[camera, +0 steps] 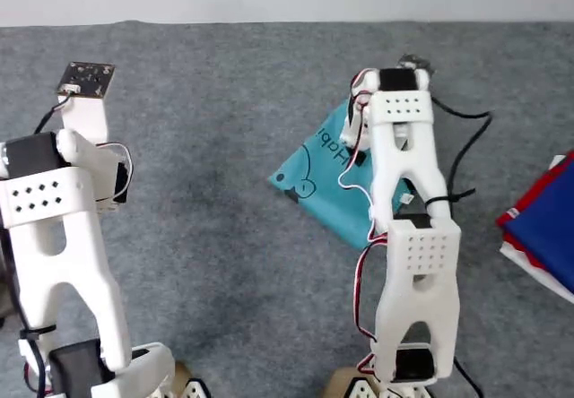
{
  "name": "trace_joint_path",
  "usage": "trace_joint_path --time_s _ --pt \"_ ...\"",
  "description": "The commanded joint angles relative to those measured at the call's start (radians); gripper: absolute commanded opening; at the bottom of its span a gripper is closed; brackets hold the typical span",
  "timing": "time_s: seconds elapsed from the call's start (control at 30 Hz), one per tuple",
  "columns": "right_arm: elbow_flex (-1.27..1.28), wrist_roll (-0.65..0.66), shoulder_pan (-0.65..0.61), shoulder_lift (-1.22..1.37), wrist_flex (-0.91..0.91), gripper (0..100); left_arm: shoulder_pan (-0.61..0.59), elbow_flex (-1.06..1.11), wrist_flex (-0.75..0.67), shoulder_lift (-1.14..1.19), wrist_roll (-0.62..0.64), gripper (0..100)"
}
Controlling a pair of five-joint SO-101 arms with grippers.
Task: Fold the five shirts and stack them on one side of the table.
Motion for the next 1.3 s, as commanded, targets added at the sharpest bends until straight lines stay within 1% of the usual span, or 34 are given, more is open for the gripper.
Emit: trace_joint_path --time_s 0.0,0.17,0.4,0.5,0.57,0.67,0.7,0.77,0.8,0.93,1.07,1.2,1.27 --pt "-0.009 -0.009 -0.013 0.03 -0.053 38.0 0.005 -0.008 0.021 -0.041 -0.008 1" --pt "-0.009 -0.003 -0.022 0.117 -0.117 38.0 0.005 -0.008 0.021 -0.041 -0.008 1" --pt "-0.009 -0.002 -0.022 0.176 -0.091 37.2 0.005 -0.008 0.021 -0.041 -0.008 1" --pt "-0.009 0.002 -0.022 0.191 -0.076 28.5 0.005 -0.008 0.021 -0.041 -0.008 1" --pt "-0.009 0.035 -0.022 0.199 -0.076 19.6 0.005 -0.008 0.021 -0.041 -0.008 1" --pt "-0.012 0.109 -0.021 0.189 -0.081 3.0 0.005 -0.008 0.021 -0.041 -0.008 1" --pt "-0.029 0.137 -0.021 0.186 -0.073 0.0 0.005 -0.008 0.021 -0.041 -0.008 1" --pt "-0.064 0.18 -0.021 0.174 -0.048 2.8 0.005 -0.008 0.021 -0.041 -0.008 1" --pt "-0.081 0.19 -0.018 0.165 -0.035 1.0 0.005 -0.008 0.021 -0.041 -0.008 1" --pt "-0.166 0.218 -0.004 0.117 0.056 0.9 0.005 -0.008 0.021 -0.041 -0.008 1" --pt "-0.261 0.381 0.033 0.061 0.131 0.9 0.005 -0.008 0.021 -0.041 -0.008 1" --pt "-0.262 0.489 0.13 -0.025 0.131 0.9 0.005 -0.01 0.021 -0.041 -0.008 1" --pt "-0.262 0.566 0.18 -0.068 0.13 0.9 0.005 -0.01 0.021 -0.041 -0.008 1"
